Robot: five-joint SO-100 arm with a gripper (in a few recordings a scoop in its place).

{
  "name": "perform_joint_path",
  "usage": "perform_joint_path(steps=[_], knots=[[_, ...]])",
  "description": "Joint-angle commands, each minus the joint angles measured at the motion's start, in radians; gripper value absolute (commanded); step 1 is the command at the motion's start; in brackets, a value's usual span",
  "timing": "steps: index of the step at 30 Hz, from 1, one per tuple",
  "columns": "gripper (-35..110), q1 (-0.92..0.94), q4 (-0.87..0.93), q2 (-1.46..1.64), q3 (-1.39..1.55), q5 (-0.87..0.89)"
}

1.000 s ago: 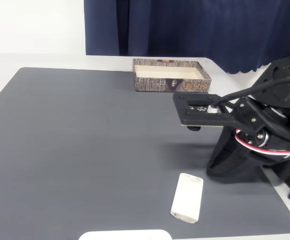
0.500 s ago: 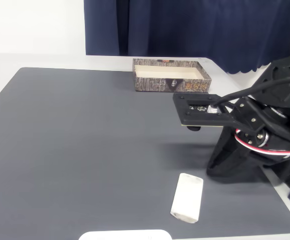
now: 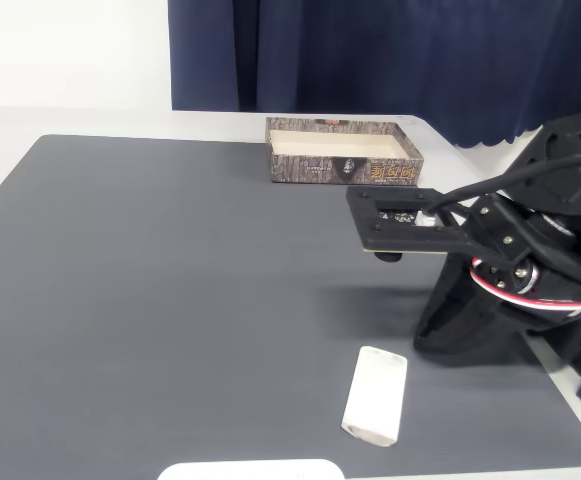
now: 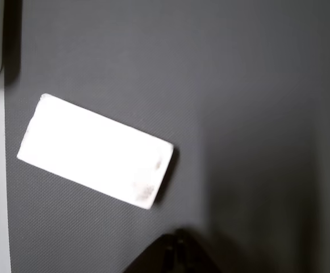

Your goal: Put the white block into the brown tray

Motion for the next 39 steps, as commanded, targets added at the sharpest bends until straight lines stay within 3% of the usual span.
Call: perform_joint_path(steps=[1, 39], knots=[[0, -0.003, 0.071, -0.009, 0.002, 0.032], [0, -0.029, 0.078, -0.110, -0.081, 0.060]])
